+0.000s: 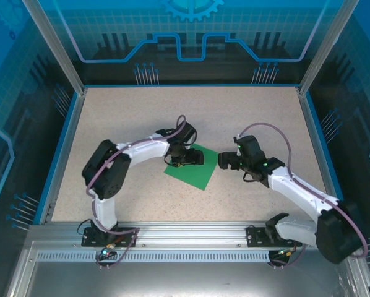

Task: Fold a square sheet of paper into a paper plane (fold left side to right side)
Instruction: Pick up the square sheet of paper from the center of the table.

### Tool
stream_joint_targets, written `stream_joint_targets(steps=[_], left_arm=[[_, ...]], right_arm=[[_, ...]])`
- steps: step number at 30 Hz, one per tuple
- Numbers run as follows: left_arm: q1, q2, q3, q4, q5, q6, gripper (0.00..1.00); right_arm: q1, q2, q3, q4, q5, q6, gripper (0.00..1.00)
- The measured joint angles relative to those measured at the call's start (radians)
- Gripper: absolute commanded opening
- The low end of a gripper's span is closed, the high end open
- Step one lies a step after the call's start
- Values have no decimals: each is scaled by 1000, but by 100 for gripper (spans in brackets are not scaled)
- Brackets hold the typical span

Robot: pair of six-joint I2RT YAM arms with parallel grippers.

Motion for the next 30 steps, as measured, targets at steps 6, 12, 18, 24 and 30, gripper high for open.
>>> stream_joint_targets(steps=[6,12,18,24,30], left_arm=[[112,-119,-126,30,19,-4,70],[125,-81,-153,50,38,-3,64],[124,-34,-155,57,41,-3,57],[125,-32,-170,84,41,-5,48],[125,-32,-182,112,45,-6,46]], right_arm=[[92,274,145,3,31,39,99],[113,504,288,2,63,61,99],[119,639,381,-17,72,76,99],[160,665,408,-23,51,88,94],[208,665,409,-10,14,99,81]])
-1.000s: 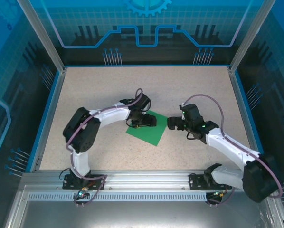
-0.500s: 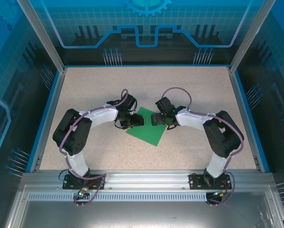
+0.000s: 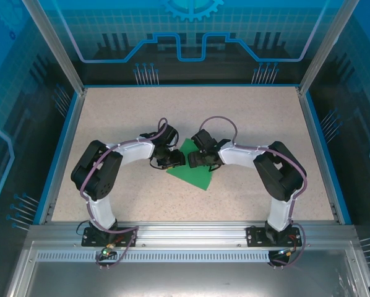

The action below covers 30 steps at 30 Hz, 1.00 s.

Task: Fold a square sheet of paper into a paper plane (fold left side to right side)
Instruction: Pick up the square sheet of paper from the center of the table.

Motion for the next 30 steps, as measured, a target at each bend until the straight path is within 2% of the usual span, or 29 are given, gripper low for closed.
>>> stream_joint_targets(steps=[7,13,17,23,27,30], left_arm=[[0,-20,-24,33,8,0,47],[18,-104,-79,44,35,3,55],[56,-244,-125,56,58,16,61],[110,-509,-200,112,100,79,79],[124,-666,-251,163,154,127,90],[125,-742,-270,209,217,164,92]], right_arm=[[4,-3,-6,16,-59,-12,45],[-1,-52,-52,32,-159,-35,26],[-22,-152,-110,64,-243,-70,22],[-94,-377,-177,87,-402,-174,22],[-166,-524,-193,51,-558,-259,22],[-211,-632,-193,14,-680,-315,23]])
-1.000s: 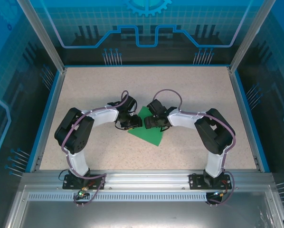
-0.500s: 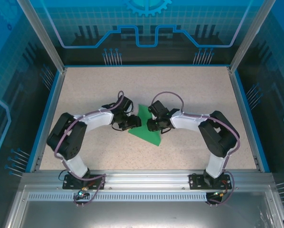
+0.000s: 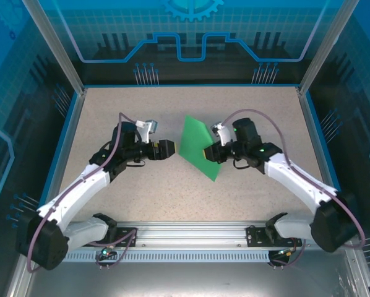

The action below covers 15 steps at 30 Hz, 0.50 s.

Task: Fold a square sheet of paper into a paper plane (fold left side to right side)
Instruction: Pick up the square sheet of paper from the center of the table, then place a square sheet of paper at the center of the table.

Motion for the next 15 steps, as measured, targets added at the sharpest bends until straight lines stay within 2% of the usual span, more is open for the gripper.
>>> stream_joint_targets(steps=[6,9,11,15], left_arm=[[0,-29,-2,106,165,38,92],[0,-16,-2,161,253,39,86],[0,-6,-2,188,294,39,76],[0,11,-3,239,371,14,30]], right_arm=[[-6,-104,34,-107,-206,-88,24],[-6,-114,61,-130,-275,-106,24],[-6,-114,69,-134,-304,-111,25],[-6,-105,79,-142,-326,-116,35]])
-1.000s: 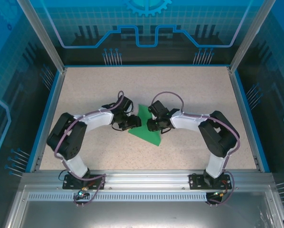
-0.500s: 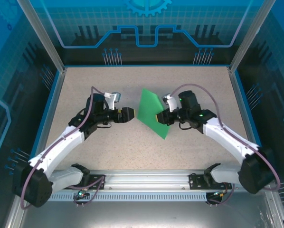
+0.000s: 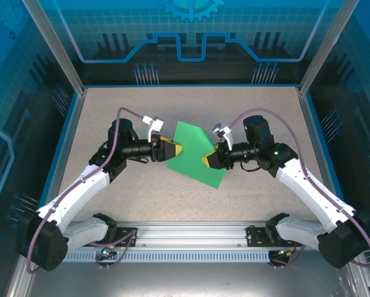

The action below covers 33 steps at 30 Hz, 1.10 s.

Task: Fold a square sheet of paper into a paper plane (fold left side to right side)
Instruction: Place a square sheet of paper at the center of the table, then first fold in half a square sheet of paper at the center of the table.

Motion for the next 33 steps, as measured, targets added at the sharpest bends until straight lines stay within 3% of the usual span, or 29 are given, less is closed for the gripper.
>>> stream_joint_targets(steps=[2,7,11,18,20,26,29,33], left_arm=[[0,2,0,14,14,-5,12],[0,21,-16,19,-7,-16,4],[0,93,-44,6,-71,-30,3],[0,252,-124,5,-210,-109,0],[0,295,-136,10,-240,-127,0],[0,422,-140,8,-307,-137,0],[0,438,-140,-8,-329,-133,0],[0,438,-140,-16,-344,-125,0]], right_arm=[[0,7,2,-5,13,-2,44],[-31,10,2,-31,144,20,74],[-64,10,1,-56,315,40,91],[-76,14,-31,-60,527,99,98],[-77,24,-66,-30,546,137,96],[-73,148,-213,126,511,304,51],[-48,261,-230,187,486,374,34],[-7,404,-227,256,464,424,27]])
